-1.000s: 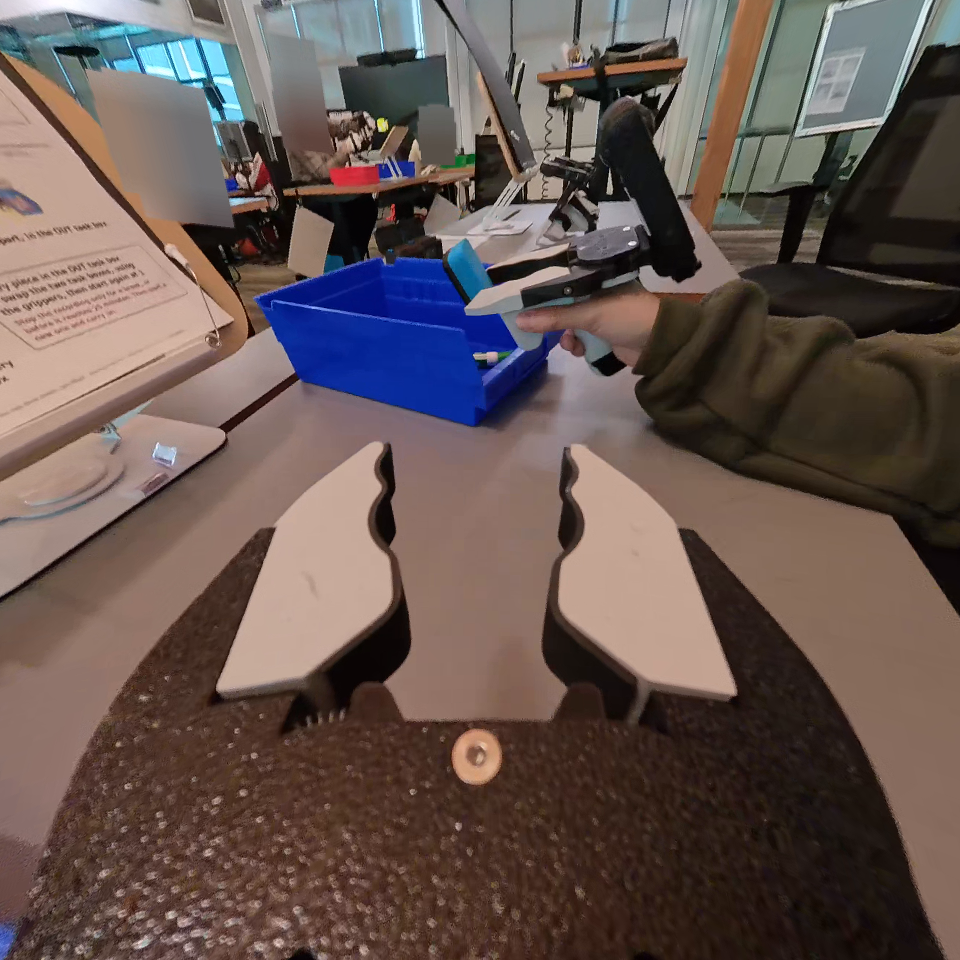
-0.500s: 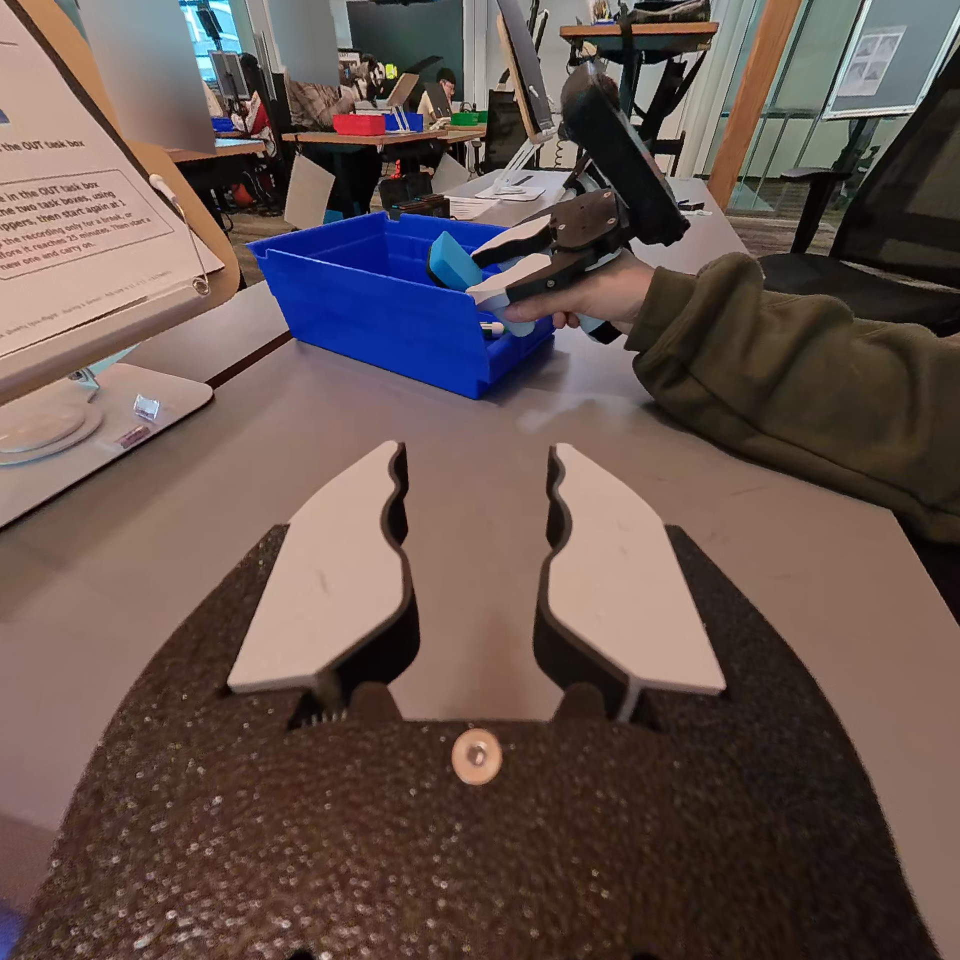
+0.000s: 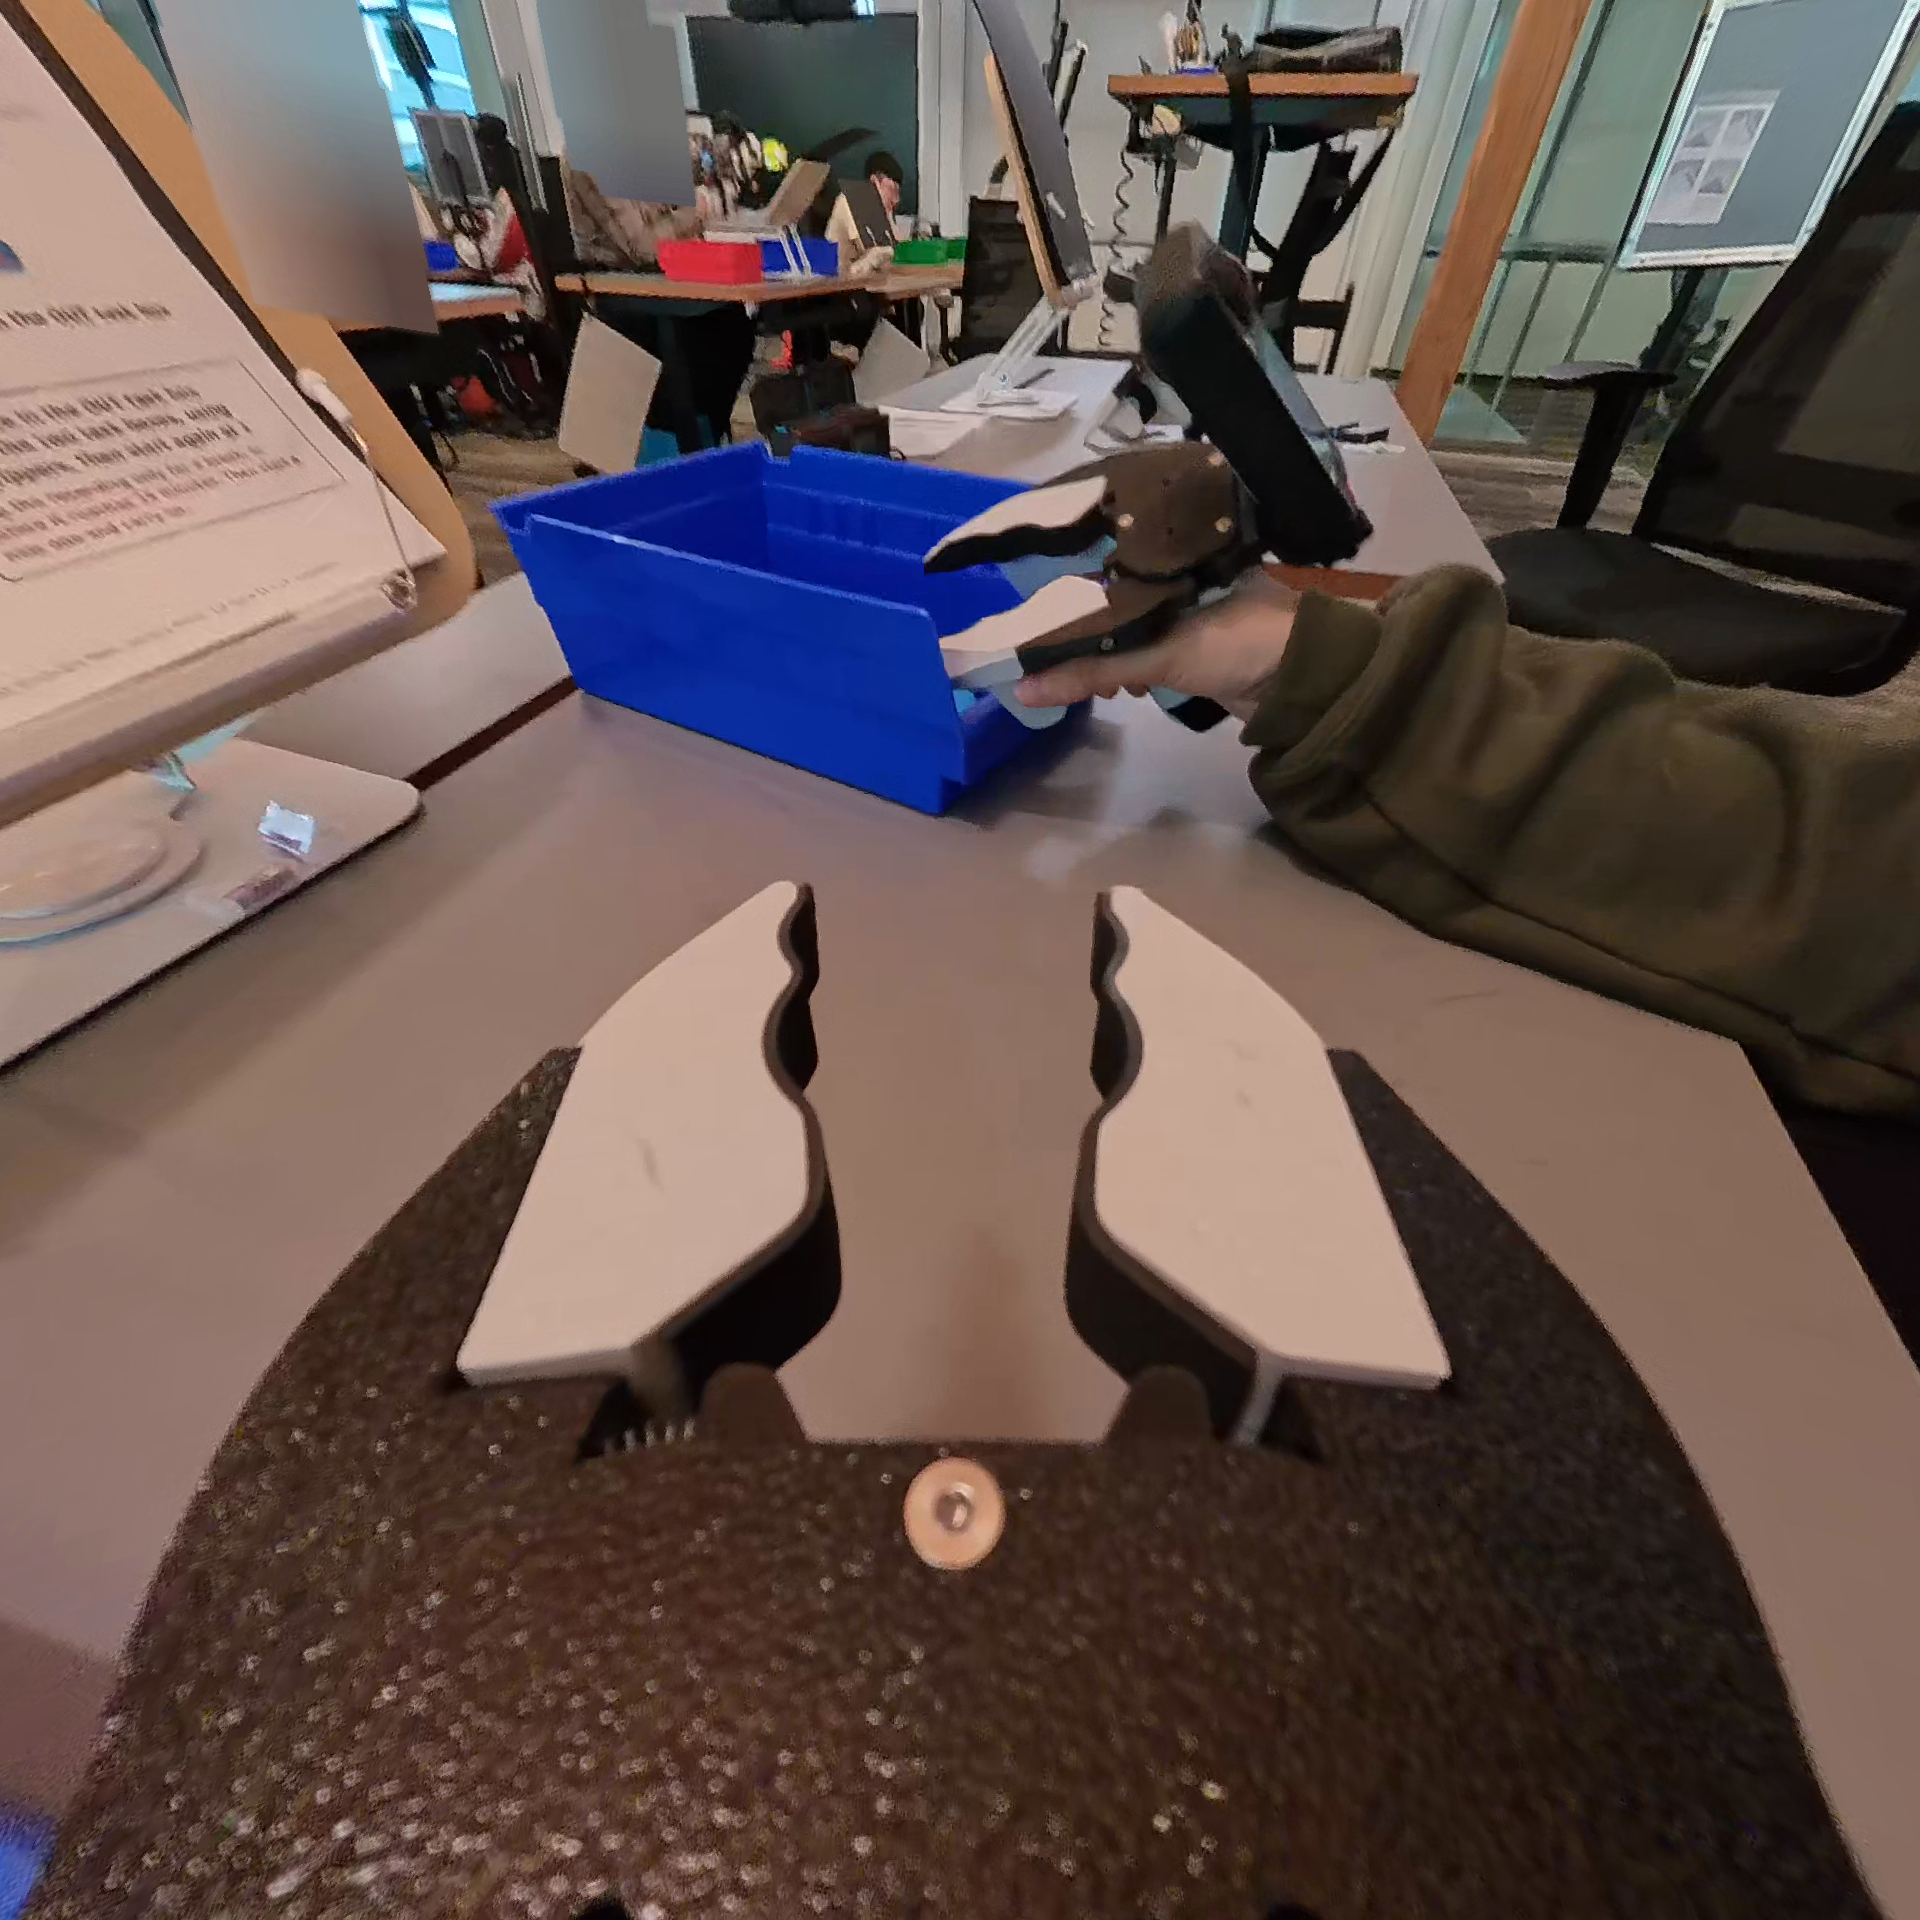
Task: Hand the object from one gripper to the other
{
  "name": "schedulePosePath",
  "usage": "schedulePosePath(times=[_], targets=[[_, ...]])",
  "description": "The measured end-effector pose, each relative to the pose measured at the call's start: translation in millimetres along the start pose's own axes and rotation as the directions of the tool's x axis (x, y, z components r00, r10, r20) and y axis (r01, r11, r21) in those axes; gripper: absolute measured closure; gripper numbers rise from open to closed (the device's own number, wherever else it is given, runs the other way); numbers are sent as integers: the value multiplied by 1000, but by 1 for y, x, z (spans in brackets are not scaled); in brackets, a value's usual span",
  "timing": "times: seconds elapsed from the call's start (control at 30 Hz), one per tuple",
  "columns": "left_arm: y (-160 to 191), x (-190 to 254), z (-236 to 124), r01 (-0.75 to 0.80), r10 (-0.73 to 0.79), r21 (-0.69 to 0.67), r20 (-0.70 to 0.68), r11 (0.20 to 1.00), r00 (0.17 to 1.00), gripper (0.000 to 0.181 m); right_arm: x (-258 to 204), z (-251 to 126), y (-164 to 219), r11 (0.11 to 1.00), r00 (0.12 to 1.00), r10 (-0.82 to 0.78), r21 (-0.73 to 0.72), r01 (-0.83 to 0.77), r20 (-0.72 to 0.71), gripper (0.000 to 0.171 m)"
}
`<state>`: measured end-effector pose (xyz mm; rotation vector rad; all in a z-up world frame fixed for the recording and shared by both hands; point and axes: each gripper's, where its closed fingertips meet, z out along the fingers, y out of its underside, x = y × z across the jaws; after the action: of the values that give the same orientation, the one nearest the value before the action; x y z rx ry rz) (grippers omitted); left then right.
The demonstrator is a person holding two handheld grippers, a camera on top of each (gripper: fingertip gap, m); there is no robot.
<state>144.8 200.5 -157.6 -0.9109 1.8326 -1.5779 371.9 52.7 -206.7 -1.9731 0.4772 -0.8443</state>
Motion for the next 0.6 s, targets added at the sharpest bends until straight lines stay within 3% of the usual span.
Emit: schedulePosePath(times=[0.13, 0.2, 0.33, 0.43, 0.6], targets=[[-34, -12, -28, -20, 11, 78, 111, 997, 994, 138, 13, -23, -32, 979, 994, 36, 204, -14, -100, 101], [-46, -33, -58, 8, -25, 62, 270, 998, 962, 139, 13, -34, -47, 955, 992, 53, 297, -16, -117, 104], [-13, -91, -159, 203, 23, -232, 709, 951, 705, 133, -5, -46, -65, 920, 996, 54, 391, -20, -75, 110], [37, -91, -208, 432, 70, -424, 774, 796, 629, 127, -25, -45, -73, 910, 999, 1, 414, 20, -49, 113], [85, -69, -190, 594, -85, -509, 711, 624, 699, 122, -61, -40, -77, 902, 997, -74, 428, 57, 24, 114]])
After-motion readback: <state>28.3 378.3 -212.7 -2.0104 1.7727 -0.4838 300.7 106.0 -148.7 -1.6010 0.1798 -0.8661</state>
